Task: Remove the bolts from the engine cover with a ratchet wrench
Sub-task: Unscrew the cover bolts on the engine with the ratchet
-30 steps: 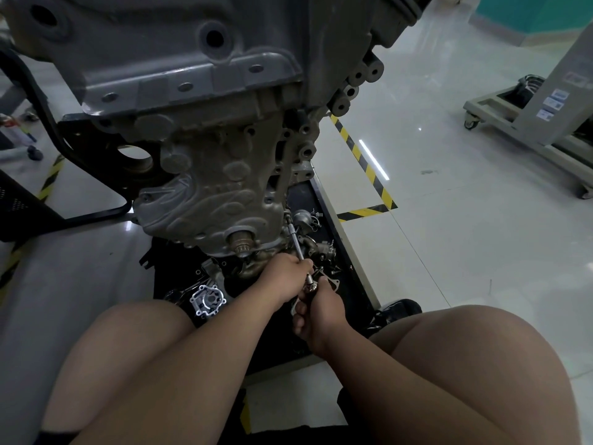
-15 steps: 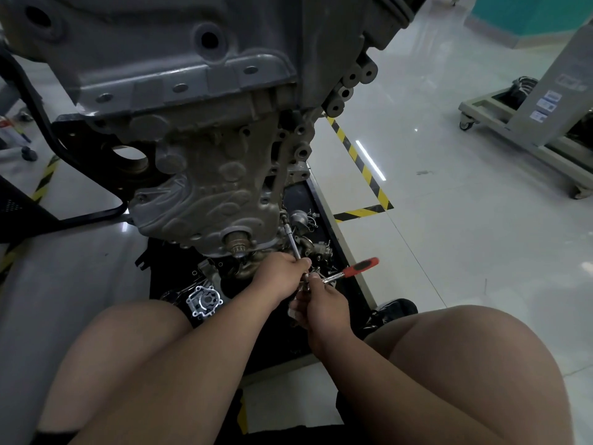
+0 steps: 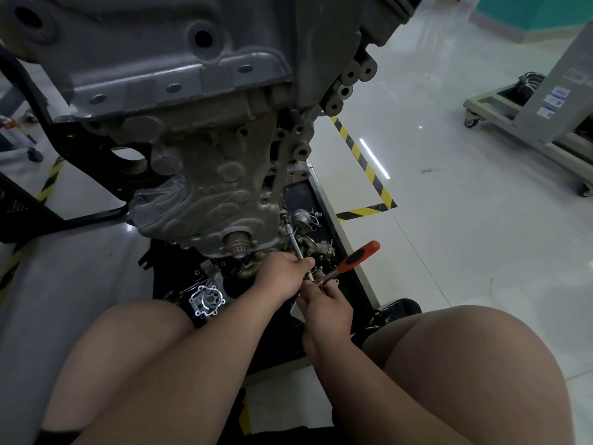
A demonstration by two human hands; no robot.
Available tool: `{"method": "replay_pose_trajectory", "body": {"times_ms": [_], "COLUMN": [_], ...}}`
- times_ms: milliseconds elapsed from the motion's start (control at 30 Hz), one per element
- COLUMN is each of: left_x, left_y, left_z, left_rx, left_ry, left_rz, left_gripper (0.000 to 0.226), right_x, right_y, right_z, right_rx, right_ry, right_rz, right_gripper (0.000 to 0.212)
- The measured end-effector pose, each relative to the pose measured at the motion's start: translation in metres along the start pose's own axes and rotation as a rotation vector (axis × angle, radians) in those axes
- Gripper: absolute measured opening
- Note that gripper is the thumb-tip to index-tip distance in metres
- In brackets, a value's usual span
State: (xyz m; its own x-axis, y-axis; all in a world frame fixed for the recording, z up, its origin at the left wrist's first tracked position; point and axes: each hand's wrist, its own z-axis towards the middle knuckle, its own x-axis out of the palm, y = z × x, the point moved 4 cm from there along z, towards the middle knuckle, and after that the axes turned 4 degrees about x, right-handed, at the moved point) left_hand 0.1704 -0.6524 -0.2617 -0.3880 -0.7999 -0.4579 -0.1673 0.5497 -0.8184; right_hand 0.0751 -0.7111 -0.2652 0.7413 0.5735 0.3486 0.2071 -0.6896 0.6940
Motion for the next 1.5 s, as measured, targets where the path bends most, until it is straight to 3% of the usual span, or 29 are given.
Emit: {"method": "replay_pose_trajectory", "body": {"times_ms": [100, 467, 700, 800, 1000, 1167, 1267, 1400, 1500], "left_x": [0.001, 0.001, 0.0, -0.003, -0.004, -0.005, -0.005, -0.005, -0.006], "left_y": [0.001, 0.002, 0.002, 0.002, 0.0, 0.001, 0.001, -0.001, -0.001], "left_z": [0.0, 0.001, -0.001, -0.002, -0.002, -0.001, -0.001, -0.001, 0.0], "left_rx": [-0.003, -0.093, -0.098, -0.069, -0.032, -0.035, -0.033, -0.012, -0.016], "left_ry": [0.001, 0.082, 0.105, 0.09, 0.032, 0.023, 0.031, 0.035, 0.026], "left_rz": [-0.017, -0.017, -0.04, 0.0, 0.044, 0.043, 0.063, 0.091, 0.053], "left_gripper": [0.029, 0.032, 0.032, 0.033, 0.031, 0.033, 0.032, 0.033, 0.031], "right_x": [-0.001, 0.001, 0.004, 0.002, -0.007, -0.007, -0.004, -0.001, 0.0], "right_y": [-0.002, -0.017, -0.017, -0.017, -0.009, -0.004, -0.003, -0.003, -0.002], "right_z": [0.004, 0.014, 0.016, 0.017, 0.016, 0.011, 0.006, 0.001, 0.001], "right_rx": [0.021, 0.377, 0.469, 0.433, 0.084, -0.03, -0.115, -0.143, -0.057], "right_ry": [0.002, 0.039, 0.091, 0.094, -0.02, 0.014, 0.053, 0.052, 0.035], "right_rz": [-0.006, -0.106, -0.064, -0.074, -0.212, -0.186, -0.281, -0.303, -0.098], "right_gripper": [0.011, 0.047, 0.053, 0.053, 0.04, 0.009, 0.019, 0.019, 0.013]}}
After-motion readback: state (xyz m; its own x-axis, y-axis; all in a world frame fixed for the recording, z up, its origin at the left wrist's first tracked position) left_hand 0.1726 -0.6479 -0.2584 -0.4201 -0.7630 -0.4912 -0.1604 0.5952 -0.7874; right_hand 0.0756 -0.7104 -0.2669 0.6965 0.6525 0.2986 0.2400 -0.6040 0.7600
